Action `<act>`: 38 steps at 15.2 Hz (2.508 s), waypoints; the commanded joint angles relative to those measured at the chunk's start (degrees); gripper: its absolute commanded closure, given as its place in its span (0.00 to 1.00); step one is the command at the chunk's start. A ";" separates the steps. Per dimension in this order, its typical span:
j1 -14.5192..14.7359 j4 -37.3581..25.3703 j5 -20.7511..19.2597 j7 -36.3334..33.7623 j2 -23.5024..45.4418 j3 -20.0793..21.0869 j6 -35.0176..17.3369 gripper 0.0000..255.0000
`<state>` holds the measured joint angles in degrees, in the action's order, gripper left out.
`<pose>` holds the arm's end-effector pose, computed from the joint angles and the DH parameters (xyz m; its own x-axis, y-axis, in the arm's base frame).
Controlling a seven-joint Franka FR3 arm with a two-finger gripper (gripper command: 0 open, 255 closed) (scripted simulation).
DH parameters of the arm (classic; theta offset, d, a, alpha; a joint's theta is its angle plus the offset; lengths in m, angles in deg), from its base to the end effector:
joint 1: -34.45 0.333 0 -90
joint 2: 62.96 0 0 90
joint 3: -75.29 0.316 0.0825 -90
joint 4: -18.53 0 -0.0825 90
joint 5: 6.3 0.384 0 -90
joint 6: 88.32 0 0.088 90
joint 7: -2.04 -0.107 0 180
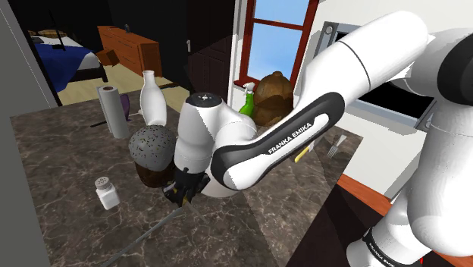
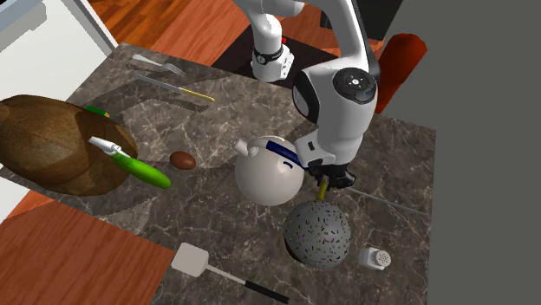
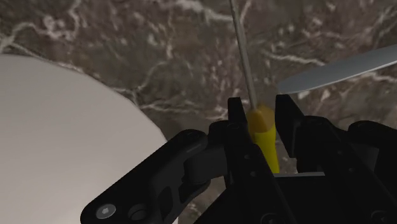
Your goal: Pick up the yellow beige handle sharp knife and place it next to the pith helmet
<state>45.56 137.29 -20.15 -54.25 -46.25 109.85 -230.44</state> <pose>0.4257 0.4208 0.3296 0.9927 -0.0485 0.1108 -0.0329 -0.9898 -0.1383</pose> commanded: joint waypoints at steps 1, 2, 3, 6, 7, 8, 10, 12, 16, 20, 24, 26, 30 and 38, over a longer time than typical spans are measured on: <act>-0.12 0.10 -0.05 0.05 0.21 -0.21 0.23 1.00; 0.03 -0.84 -0.58 0.03 1.08 -0.53 0.44 1.00; -0.18 -1.01 -0.06 0.38 0.55 -0.26 1.05 1.00; -0.77 -1.63 1.40 1.35 -0.96 0.47 2.92 1.00; -0.95 -1.86 1.88 1.67 -1.45 0.69 3.55 1.00; -1.12 -2.11 2.34 1.97 -1.93 0.89 4.18 1.00; -1.44 -2.64 3.25 2.57 -2.87 1.27 5.47 1.00; -1.72 -3.22 4.11 3.14 -3.77 1.60 6.78 1.00; -2.20 -4.55 5.71 4.19 -5.46 2.14 9.44 1.00; -2.57 -6.10 7.10 5.10 -6.98 2.52 12.17 1.00; -2.86 -7.85 8.28 5.88 -8.30 2.78 14.96 1.00; -2.97 -8.81 8.80 6.21 -8.89 2.88 16.38 1.00; -3.15 -10.89 9.67 6.77 -9.90 3.02 19.24 1.00; -3.33 -15.72 10.79 7.48 -11.25 3.17 25.12 1.00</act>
<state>42.27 122.30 -9.45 -46.90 -57.42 113.03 -206.13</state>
